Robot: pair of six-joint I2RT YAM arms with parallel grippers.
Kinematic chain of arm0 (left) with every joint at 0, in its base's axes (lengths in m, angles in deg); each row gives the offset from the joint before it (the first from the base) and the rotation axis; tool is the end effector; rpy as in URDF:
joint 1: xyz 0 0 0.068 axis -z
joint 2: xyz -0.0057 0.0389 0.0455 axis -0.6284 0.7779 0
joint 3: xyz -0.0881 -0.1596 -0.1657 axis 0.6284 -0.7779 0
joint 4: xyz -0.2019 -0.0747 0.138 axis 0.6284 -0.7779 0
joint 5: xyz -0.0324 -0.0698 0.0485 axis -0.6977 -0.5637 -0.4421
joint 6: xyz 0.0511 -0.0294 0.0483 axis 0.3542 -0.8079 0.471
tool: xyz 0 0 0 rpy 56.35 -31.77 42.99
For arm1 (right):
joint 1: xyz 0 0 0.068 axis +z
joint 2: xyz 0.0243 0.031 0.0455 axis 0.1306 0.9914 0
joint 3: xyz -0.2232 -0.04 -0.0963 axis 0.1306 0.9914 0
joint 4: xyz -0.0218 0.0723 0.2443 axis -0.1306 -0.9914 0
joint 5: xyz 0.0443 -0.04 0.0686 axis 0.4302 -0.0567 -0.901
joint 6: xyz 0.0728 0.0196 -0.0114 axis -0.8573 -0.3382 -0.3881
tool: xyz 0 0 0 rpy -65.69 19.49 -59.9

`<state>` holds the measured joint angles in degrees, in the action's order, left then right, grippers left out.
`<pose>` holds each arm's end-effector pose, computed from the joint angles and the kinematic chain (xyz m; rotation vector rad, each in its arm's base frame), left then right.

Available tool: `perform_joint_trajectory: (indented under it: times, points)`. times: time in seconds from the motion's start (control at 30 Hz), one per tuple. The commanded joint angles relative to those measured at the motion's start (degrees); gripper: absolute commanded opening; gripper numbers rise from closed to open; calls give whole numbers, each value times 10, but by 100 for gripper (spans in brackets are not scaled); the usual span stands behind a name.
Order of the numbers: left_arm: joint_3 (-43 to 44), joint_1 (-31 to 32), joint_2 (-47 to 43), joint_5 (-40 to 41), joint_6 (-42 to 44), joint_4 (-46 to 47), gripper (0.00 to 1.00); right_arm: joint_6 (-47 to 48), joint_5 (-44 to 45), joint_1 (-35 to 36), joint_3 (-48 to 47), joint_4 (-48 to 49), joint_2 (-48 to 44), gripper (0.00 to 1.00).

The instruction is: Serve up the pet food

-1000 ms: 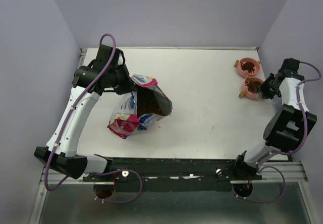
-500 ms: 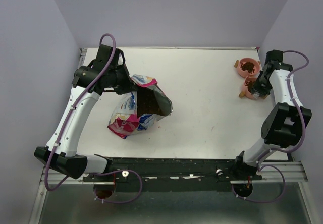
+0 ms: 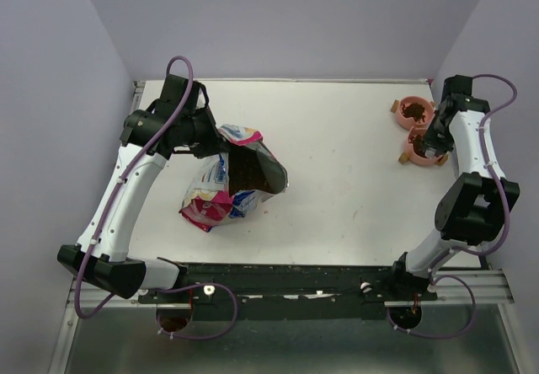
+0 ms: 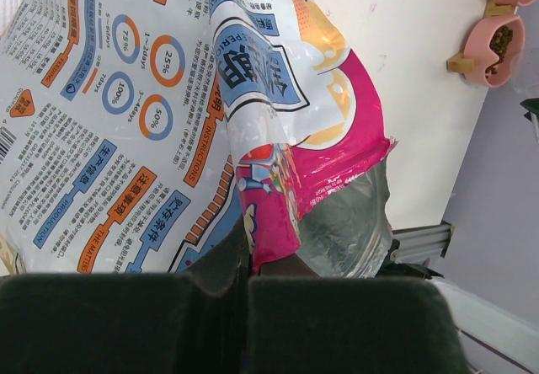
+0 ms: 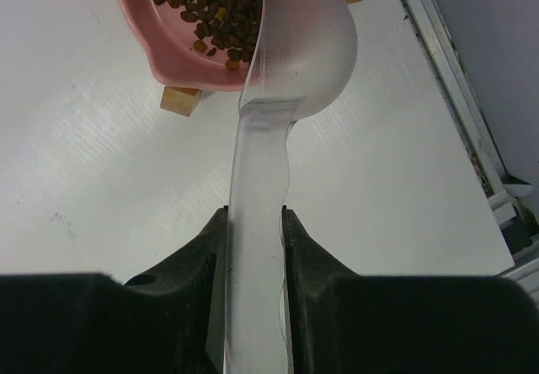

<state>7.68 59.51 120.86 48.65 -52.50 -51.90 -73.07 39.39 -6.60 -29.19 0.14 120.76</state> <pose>0.2416 -0.1024 0.3730 -0.4786 2.4963 -0.7028 0.3352 -0.0989 0.2478 0.7742 2.5868 -0.2913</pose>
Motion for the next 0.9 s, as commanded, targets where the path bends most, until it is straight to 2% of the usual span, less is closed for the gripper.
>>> perform_joint_trajectory:
  times: [0.0,0.47,0.67,0.77,0.87]
  points:
    - [24,-3,-5,-33,-14,44,0,4,12,5,-27,-19,8,0]
    - [33,-4,0,-31,-9,39,0,-19,-24,6,9,16,-27,0]
    - [37,-4,-2,-27,-6,35,0,-13,-31,6,9,13,-21,0]
    - [34,-4,-5,-26,-6,36,0,-10,-44,6,1,-24,7,0]
    - [28,-5,-8,-25,-8,38,0,-17,-63,6,22,8,-21,0]
